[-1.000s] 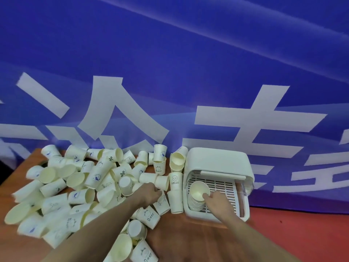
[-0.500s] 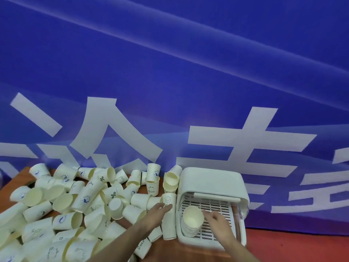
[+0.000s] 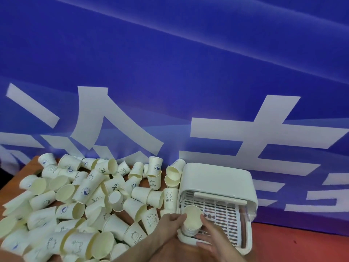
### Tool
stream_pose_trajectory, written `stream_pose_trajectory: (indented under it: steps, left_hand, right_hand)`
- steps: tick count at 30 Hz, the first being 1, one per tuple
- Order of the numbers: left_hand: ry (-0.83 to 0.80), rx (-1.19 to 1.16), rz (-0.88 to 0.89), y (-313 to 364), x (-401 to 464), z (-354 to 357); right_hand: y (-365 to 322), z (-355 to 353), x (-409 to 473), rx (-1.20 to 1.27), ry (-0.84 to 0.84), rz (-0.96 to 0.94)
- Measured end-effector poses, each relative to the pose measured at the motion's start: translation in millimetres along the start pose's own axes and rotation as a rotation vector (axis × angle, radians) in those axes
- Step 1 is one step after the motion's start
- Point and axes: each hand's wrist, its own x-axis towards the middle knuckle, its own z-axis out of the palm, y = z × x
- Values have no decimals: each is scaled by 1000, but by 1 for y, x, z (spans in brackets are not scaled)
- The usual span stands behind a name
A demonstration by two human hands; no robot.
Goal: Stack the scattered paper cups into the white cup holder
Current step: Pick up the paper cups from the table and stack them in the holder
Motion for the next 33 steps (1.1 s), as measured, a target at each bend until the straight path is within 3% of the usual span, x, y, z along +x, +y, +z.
stream_pose_trajectory:
  steps: [7,17,28,33]
  left_hand:
    - [69,-145,-6,11,2,23]
    - [-9,-209,33,37,18,47]
    - [106,-280,8,51,40,56]
    - [82,-351,-25,54,37,56]
  right_hand:
    - [-11,-9,12,137,24,-69]
    - [-39,-11,44,229,50,-223]
    - [-54,-1,76,136,18,-244]
    - [-56,-3,68,49,-13,-229]
